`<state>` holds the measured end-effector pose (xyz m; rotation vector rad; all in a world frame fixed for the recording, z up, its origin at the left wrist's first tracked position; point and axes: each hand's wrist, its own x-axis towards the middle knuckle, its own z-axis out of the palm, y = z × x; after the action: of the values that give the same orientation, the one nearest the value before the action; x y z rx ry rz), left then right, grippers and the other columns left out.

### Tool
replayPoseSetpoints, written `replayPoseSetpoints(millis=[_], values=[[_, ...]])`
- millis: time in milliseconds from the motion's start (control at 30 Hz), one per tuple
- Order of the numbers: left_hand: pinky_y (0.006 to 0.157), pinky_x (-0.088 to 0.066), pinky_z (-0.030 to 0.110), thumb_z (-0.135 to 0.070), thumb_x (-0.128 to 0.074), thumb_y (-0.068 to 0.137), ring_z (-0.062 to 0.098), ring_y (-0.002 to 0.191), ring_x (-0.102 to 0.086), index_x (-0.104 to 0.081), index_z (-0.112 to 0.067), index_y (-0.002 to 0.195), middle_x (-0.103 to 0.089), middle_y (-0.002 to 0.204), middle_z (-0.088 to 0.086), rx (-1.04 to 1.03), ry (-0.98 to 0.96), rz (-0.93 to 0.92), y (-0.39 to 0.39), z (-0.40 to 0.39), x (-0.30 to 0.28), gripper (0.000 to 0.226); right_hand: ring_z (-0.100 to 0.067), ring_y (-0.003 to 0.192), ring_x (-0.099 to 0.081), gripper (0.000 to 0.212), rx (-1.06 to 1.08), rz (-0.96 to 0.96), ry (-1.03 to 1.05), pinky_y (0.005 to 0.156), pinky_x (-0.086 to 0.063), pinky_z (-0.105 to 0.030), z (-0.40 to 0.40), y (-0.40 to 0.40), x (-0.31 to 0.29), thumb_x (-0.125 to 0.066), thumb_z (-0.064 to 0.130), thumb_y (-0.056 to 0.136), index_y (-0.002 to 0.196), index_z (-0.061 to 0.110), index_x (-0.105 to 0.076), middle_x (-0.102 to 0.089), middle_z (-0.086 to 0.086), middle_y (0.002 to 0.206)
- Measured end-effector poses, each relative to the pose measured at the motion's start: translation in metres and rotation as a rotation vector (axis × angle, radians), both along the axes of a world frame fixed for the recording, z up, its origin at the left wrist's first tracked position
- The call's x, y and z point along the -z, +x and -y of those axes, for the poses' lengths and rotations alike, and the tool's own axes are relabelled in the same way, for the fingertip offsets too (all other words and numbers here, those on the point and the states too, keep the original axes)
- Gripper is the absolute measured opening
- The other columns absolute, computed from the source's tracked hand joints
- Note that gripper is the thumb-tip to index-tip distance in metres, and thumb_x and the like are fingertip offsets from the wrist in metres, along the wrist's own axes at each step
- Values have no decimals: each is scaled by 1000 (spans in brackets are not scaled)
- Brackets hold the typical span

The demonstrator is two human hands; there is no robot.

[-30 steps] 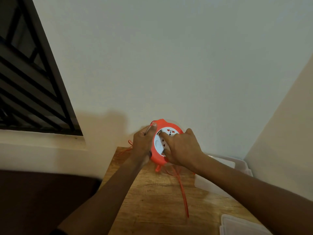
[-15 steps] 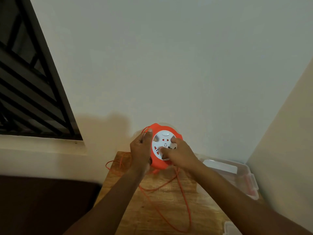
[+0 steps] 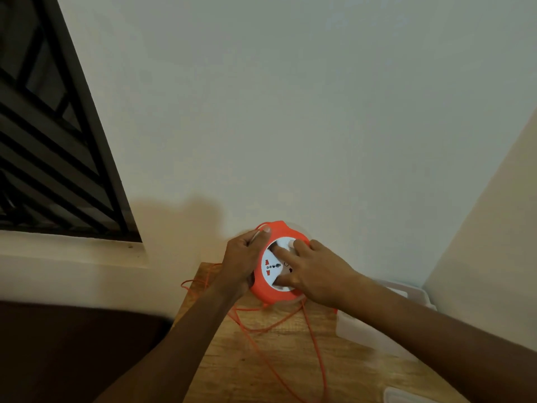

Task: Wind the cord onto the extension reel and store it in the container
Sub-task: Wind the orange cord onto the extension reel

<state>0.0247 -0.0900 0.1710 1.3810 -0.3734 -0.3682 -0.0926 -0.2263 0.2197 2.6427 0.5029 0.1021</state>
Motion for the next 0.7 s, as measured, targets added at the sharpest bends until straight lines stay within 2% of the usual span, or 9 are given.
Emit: replayPoseSetpoints(millis=[133, 267, 333, 400, 500, 600, 633, 700], values=[[71, -66, 41, -34, -64, 100, 35, 81, -76, -75, -3, 100, -79, 96, 21, 40, 28, 32, 4, -2, 5, 33, -41, 127, -42, 53, -54, 22, -125, 100, -42, -50, 1, 3, 2, -65, 38, 91, 139, 43, -43, -37, -18, 148], [83, -64, 53, -37, -62, 100, 42, 92, -76, -74, -7, 110, -79, 104, 19, 65, 20, -34, 1, -2, 6, 34, -37, 109, -52, 56, -70, 89, -105, 86, -43, -44, 4, 10, -8, -65, 38, 89, 138, 44, -39, -58, -14, 116], [79, -66, 51, -36, -62, 101, 40, 91, -77, -74, -7, 113, -79, 106, 20, 50, -15, -68, 1, -2, 4, 34, -35, 103, -56, 63, -24, 127, -77, 84, -44, -43, 3, 13, -8, -69, 41, 85, 139, 42, -38, -63, -13, 111], [67, -66, 41, -37, -62, 101, 33, 86, -79, -74, -10, 113, -80, 104, 15, 6, -33, -77, 2, -1, 3, 32, -33, 102, -62, 69, 47, 162, -25, 85, -46, -42, 2, 16, -4, -68, 47, 83, 143, 37, -35, -66, -11, 117], [58, -63, 30, -35, -62, 101, 24, 78, -81, -78, -16, 101, -83, 92, 7, -74, -74, -70, 0, 4, 1, 24, -32, 95, -66, 69, 203, 230, 169, 82, -46, -39, -2, 22, 6, -55, 51, 84, 146, 32, -29, -70, -10, 114], [54, -60, 26, -31, -64, 101, 16, 68, -79, -79, -23, 75, -81, 77, 2, -193, -128, -90, -7, 15, -2, 32, -29, 87, -69, 72, 389, 372, 413, 72, -50, -35, -9, 26, 13, -51, 61, 79, 142, 29, -40, -73, -5, 108], [55, -59, 26, -31, -65, 101, 15, 66, -76, -77, -22, 70, -79, 72, 1, -230, -137, -88, -10, 20, -3, 35, -29, 90, -69, 72, 474, 393, 529, 72, -52, -35, -12, 27, 14, -52, 63, 78, 141, 29, -43, -72, -3, 111], [57, -56, 31, -32, -67, 98, 16, 63, -66, -66, -17, 61, -67, 61, -1, -314, -115, -42, -15, 27, -2, 40, -28, 104, -65, 71, 674, 340, 879, 82, -52, -38, -17, 27, 15, -55, 64, 77, 138, 29, -47, -67, 0, 123]])
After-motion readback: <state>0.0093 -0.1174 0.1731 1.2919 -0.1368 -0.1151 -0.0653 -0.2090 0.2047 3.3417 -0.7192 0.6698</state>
